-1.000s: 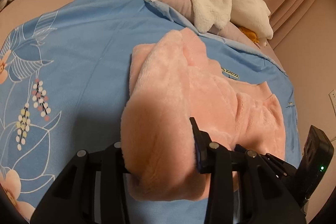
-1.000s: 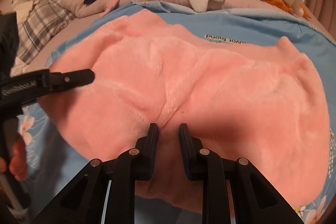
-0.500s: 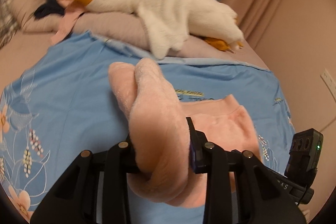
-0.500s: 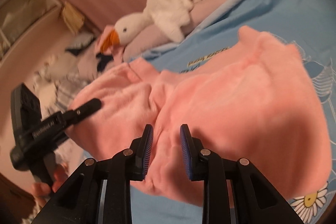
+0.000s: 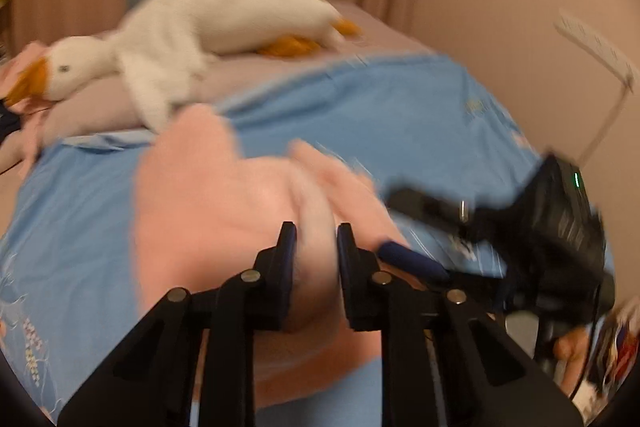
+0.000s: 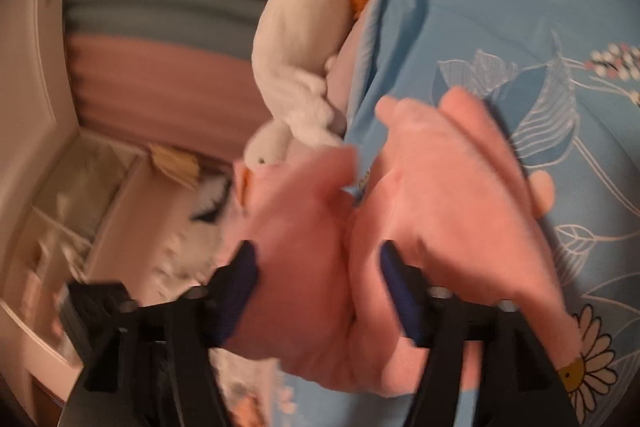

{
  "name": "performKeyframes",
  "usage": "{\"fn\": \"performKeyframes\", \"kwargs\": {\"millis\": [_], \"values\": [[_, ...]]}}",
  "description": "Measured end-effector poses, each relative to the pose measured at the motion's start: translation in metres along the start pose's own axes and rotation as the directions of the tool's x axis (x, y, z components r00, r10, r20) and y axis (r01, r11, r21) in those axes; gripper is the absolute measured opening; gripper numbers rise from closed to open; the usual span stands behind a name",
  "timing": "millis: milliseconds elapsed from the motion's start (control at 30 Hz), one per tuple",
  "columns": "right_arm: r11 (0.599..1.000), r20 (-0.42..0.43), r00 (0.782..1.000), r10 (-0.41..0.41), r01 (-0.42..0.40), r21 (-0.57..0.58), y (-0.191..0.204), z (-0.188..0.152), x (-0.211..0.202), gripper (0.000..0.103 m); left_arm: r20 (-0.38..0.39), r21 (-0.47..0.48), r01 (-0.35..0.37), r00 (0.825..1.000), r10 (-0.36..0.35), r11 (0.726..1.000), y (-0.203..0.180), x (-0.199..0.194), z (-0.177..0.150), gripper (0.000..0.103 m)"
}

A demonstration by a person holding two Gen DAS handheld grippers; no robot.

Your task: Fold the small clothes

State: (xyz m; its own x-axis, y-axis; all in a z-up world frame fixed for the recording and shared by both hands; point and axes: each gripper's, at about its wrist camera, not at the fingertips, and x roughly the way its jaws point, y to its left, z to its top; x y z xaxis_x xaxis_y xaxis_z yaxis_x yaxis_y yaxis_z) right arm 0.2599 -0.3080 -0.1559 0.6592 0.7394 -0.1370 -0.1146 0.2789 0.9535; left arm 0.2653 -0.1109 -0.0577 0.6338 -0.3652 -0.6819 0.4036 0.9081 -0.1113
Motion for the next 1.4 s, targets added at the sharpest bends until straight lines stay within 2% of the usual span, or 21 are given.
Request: {"fn": "performKeyframes", "kwargs": {"millis": [67,133,167,233,300,367,400,467,567,633,700,767,800,833,867,900,1067,1200,1233,1300,1400], "values": [[0.998,-0.021,0.999,0.03,-0.029,0.05,-0.006,0.007,0.002,0.08,-0.061,0.028,0.018,0.998,-0.016,0.999,-0.012,0.023,-0.01,0.021],[0.997,-0.074,0.996,-0.043,0.048,0.055,-0.01,0.012,0.011,0.081,-0.109,0.023,0.054,0.993,-0.051,0.998,-0.01,0.038,-0.02,0.02],[0.995,-0.1,0.991,-0.09,0.094,0.038,-0.009,0.013,0.018,0.081,-0.115,0.024,0.087,0.99,-0.084,0.996,-0.006,0.041,-0.022,0.021],[0.993,-0.138,0.984,-0.115,0.115,-0.007,-0.001,0.014,0.029,0.081,-0.103,0.022,0.151,0.984,-0.148,0.988,0.006,0.038,-0.026,0.02],[0.991,-0.158,0.98,-0.119,0.108,-0.076,0.016,0.018,0.038,0.081,-0.093,0.009,0.204,0.975,-0.202,0.979,0.015,0.031,-0.026,0.021],[0.989,-0.181,0.977,-0.114,0.094,-0.116,0.025,0.02,0.046,0.081,-0.08,0.021,0.223,0.972,-0.221,0.974,0.018,0.024,-0.026,0.021],[0.987,-0.224,0.968,-0.114,0.085,-0.134,0.028,0.019,0.054,0.081,-0.081,0.021,0.228,0.971,-0.226,0.973,0.019,0.023,-0.027,0.021],[0.976,-0.319,0.934,-0.157,0.097,-0.197,0.042,0.017,0.078,0.081,-0.082,0.014,0.239,0.968,-0.237,0.971,0.019,0.024,-0.029,0.021],[0.937,-0.364,0.891,-0.271,0.157,-0.312,0.059,0.014,0.101,0.081,-0.077,0.021,0.238,0.969,-0.236,0.971,0.018,0.021,-0.034,0.02],[0.917,-0.441,0.84,-0.315,0.149,-0.37,0.068,0.011,0.124,0.082,-0.068,0.024,0.243,0.968,-0.241,0.97,0.019,0.02,-0.037,0.02],[0.915,-0.51,0.799,-0.32,0.121,-0.385,0.071,0.011,0.137,0.082,-0.066,0.019,0.259,0.964,-0.257,0.966,0.02,0.017,-0.039,0.02],[0.899,-0.534,0.769,-0.351,0.117,-0.422,0.074,0.01,0.145,0.082,-0.065,0.023,0.263,0.963,-0.261,0.964,0.02,0.016,-0.04,0.02],[0.882,-0.529,0.753,-0.391,0.142,-0.449,0.073,0.009,0.148,0.079,-0.065,0.026,0.266,0.962,-0.264,0.964,0.021,0.014,-0.041,0.02],[0.87,-0.536,0.734,-0.417,0.153,-0.468,0.072,0.006,0.15,0.06,-0.063,0.031,0.27,0.961,-0.268,0.962,0.02,0.013,-0.042,0.02],[0.871,-0.56,0.717,-0.415,0.135,-0.472,0.069,0.001,0.155,0.029,-0.062,0.032,0.275,0.96,-0.273,0.961,0.019,0.011,-0.042,0.02],[0.862,-0.554,0.716,-0.426,0.134,-0.489,0.067,-0.003,0.155,0.022,-0.062,0.03,0.279,0.959,-0.276,0.96,0.019,0.01,-0.043,0.021],[0.861,-0.488,0.768,-0.416,0.159,-0.484,0.062,-0.005,0.142,0.016,-0.04,-0.01,0.321,0.946,-0.321,0.947,0.029,-0.013,-0.047,0.021],[0.875,-0.409,0.833,-0.372,0.168,-0.453,0.065,0.003,0.13,0.014,-0.014,-0.043,0.348,0.937,-0.349,0.937,0.046,-0.048,-0.06,0.027],[0.883,-0.389,0.849,-0.357,0.171,-0.437,0.065,0.004,0.124,0.014,-0.007,-0.059,0.349,0.937,-0.35,0.935,0.052,-0.057,-0.064,0.033],[0.887,-0.345,0.879,-0.331,0.165,-0.431,0.072,0.006,0.115,0.014,0.005,-0.095,0.334,0.942,-0.335,0.938,0.065,-0.073,-0.071,0.044],[0.886,-0.286,0.909,-0.304,0.159,-0.436,0.088,0.008,0.097,0.014,0.02,-0.151,0.298,0.954,-0.299,0.942,0.087,-0.086,-0.077,0.045]]}}
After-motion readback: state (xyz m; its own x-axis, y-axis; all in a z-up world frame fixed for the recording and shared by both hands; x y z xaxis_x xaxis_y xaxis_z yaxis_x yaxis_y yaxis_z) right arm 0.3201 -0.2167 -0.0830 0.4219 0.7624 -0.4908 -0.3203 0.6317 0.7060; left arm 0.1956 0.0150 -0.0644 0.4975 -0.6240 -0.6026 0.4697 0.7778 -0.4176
